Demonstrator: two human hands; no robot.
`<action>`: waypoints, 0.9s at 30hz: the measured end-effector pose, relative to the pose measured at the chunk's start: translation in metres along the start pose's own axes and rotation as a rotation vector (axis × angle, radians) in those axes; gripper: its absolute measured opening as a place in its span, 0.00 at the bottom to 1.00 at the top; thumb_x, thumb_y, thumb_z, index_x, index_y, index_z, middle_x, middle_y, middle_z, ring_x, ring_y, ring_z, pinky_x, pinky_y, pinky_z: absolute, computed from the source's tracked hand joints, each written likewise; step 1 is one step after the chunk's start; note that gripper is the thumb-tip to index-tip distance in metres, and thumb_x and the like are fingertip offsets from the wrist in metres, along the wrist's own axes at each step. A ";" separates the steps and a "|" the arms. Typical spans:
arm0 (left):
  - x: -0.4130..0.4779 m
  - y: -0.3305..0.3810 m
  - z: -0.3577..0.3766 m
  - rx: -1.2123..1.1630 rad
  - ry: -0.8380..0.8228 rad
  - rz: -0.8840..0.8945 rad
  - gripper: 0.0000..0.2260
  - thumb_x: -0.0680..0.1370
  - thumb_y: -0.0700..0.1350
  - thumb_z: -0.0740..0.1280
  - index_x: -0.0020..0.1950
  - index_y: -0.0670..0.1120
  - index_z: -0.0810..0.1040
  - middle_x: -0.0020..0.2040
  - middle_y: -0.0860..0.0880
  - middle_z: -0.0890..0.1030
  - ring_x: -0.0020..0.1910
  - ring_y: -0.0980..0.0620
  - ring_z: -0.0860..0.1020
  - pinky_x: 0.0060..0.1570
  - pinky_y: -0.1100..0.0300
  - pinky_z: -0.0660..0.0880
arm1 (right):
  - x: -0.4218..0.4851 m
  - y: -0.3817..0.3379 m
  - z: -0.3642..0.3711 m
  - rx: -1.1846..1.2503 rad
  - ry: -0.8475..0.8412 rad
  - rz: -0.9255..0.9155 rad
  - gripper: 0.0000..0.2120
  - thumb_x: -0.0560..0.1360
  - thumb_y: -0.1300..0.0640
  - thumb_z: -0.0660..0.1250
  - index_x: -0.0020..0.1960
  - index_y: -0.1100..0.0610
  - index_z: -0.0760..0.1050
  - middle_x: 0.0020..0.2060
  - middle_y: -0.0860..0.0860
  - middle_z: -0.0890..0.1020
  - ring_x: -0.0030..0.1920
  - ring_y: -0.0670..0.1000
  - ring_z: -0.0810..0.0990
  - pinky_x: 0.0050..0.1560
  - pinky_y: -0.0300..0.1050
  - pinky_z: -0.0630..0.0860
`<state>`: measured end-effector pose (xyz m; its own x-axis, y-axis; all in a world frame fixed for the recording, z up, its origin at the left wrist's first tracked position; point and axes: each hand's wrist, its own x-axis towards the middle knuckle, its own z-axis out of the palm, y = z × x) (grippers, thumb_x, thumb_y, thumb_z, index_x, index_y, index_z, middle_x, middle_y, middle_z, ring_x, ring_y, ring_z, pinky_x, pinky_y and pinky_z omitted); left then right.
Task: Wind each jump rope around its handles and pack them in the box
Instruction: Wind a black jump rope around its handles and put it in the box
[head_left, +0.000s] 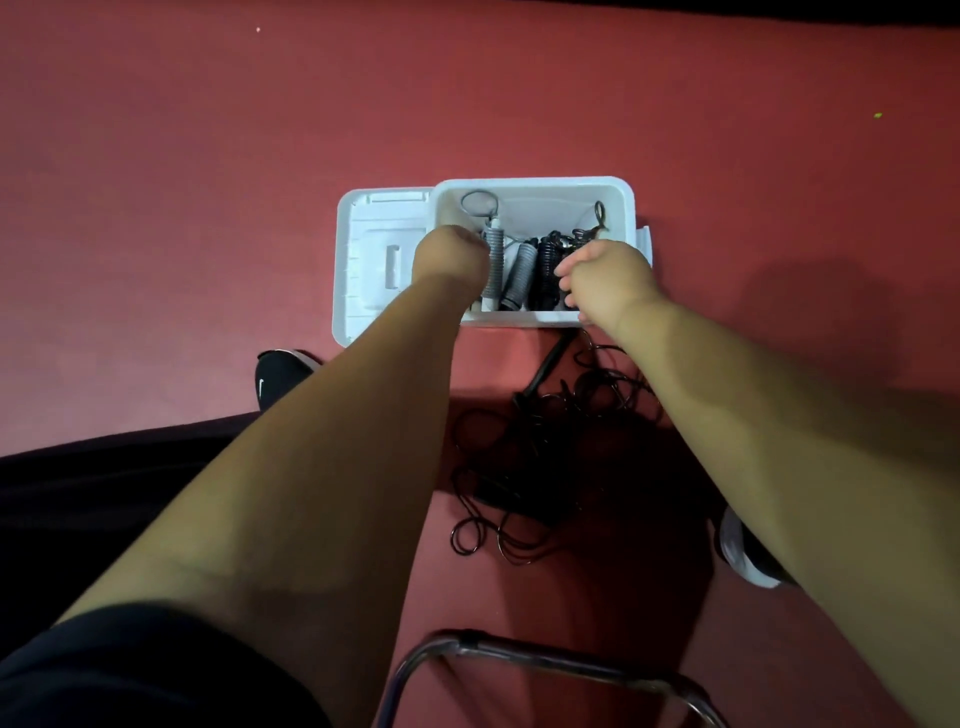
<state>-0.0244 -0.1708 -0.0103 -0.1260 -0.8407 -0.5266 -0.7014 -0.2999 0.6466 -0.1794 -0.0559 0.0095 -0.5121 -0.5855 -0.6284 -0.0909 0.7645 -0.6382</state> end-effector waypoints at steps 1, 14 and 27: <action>-0.011 0.004 -0.002 0.007 0.011 0.013 0.14 0.70 0.42 0.60 0.45 0.50 0.85 0.47 0.45 0.87 0.47 0.42 0.86 0.51 0.49 0.85 | -0.008 0.002 -0.005 0.008 0.013 -0.003 0.16 0.70 0.60 0.58 0.42 0.49 0.84 0.45 0.51 0.88 0.50 0.57 0.87 0.55 0.58 0.86; -0.103 -0.047 0.029 0.508 -0.241 0.351 0.12 0.75 0.46 0.63 0.49 0.48 0.86 0.48 0.46 0.86 0.51 0.42 0.82 0.52 0.52 0.79 | -0.060 0.094 -0.031 -0.191 -0.127 0.113 0.14 0.81 0.65 0.60 0.44 0.54 0.82 0.48 0.58 0.88 0.37 0.55 0.81 0.31 0.44 0.75; -0.069 -0.103 0.112 1.051 -0.655 0.164 0.36 0.79 0.43 0.63 0.85 0.59 0.54 0.86 0.54 0.42 0.84 0.39 0.50 0.79 0.38 0.59 | -0.021 0.116 -0.009 -0.281 -0.261 0.141 0.11 0.79 0.63 0.61 0.49 0.62 0.83 0.50 0.64 0.87 0.40 0.59 0.82 0.37 0.48 0.77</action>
<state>-0.0225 -0.0313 -0.1021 -0.3783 -0.3610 -0.8524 -0.8268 0.5459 0.1357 -0.1864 0.0475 -0.0472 -0.3055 -0.4910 -0.8158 -0.2833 0.8649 -0.4144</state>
